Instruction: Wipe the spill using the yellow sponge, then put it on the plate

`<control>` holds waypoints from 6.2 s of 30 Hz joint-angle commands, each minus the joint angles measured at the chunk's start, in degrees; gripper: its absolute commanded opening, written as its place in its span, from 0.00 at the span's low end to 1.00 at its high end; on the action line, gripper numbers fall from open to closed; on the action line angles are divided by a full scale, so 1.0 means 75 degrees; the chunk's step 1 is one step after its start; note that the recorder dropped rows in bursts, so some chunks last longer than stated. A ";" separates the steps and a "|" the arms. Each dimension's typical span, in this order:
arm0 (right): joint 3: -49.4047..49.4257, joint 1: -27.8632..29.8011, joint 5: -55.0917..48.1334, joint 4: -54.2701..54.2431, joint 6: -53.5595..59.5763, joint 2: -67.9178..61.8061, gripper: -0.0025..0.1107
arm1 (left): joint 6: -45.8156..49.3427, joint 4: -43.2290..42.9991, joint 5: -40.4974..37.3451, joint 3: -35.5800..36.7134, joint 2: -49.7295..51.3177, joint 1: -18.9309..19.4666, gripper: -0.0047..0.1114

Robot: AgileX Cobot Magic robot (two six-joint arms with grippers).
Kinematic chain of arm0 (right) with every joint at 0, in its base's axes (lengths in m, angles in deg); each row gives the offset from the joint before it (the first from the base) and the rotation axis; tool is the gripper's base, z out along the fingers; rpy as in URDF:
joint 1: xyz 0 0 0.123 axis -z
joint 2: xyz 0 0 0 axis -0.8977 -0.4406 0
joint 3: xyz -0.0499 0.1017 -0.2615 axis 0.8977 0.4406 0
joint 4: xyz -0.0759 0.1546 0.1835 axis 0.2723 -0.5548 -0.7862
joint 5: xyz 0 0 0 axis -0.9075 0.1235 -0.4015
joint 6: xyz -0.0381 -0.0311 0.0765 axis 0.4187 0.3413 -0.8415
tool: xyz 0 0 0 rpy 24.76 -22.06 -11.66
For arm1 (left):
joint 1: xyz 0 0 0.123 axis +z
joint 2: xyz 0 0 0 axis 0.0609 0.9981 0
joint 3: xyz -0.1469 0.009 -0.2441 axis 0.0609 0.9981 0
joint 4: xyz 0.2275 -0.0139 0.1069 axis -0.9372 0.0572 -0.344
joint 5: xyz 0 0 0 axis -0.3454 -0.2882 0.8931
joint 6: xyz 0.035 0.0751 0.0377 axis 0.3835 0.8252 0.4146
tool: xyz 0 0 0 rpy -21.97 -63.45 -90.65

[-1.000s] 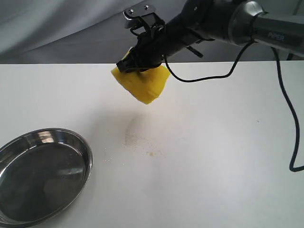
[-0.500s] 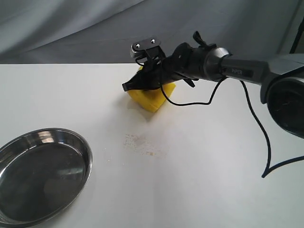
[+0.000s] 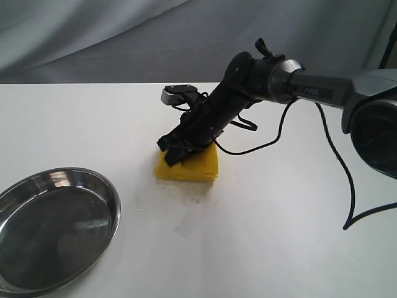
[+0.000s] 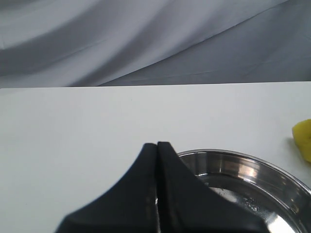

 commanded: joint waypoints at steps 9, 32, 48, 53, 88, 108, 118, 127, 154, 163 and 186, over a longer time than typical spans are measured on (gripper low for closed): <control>0.0118 -0.0022 -0.1904 0.0173 -0.0659 -0.0117 0.02 | -0.0036 -0.0032 -0.0011 0.0035 -0.0019 -0.0044 0.04; 0.1926 -0.0013 -0.1904 -0.1919 0.0532 0.1196 0.02 | -0.0036 -0.0032 -0.0011 0.0035 -0.0019 -0.0044 0.04; 0.1926 0.0104 -0.1904 -0.2806 0.1901 0.3210 0.02 | -0.0036 -0.0032 -0.0011 0.0035 -0.0019 -0.0044 0.04; 0.1877 -0.0525 -0.1714 -0.2850 0.2273 0.3279 0.02 | -0.0036 -0.0032 -0.0011 0.0035 -0.0019 -0.0044 0.04; 0.0243 -0.3553 0.2190 0.0487 0.0392 0.1257 0.63 | -0.0036 -0.0032 -0.0011 0.0035 -0.0019 -0.0044 0.04; 0.0232 -0.2203 -0.1051 0.2350 -0.1052 0.2219 0.02 | -0.0036 -0.0032 -0.0011 0.0035 -0.0019 -0.0044 0.04; 0.0750 -0.0208 -0.1904 0.3199 -0.2568 0.2450 0.02 | -0.0036 -0.0032 -0.0011 0.0035 -0.0019 -0.0044 0.04; 0.3588 0.1512 -0.0604 0.3402 -0.2976 0.4341 0.02 | -0.0036 -0.0032 -0.0011 0.0035 -0.0019 -0.0044 0.04; 0.9586 0.3294 0.2586 0.3545 -0.3978 1.1491 0.02 | -0.0036 -0.0032 -0.0011 0.0035 -0.0019 -0.0041 0.04; 1.0327 0.3294 0.2710 0.3695 -0.3989 1.4440 0.02 | -0.0036 -0.0032 -0.0011 0.0035 -0.0019 -0.0041 0.04; 1.0916 0.3289 0.3060 0.3864 -0.3994 1.8512 0.02 | -0.0036 -0.0032 0.0036 0.0035 -0.0019 -0.0041 0.04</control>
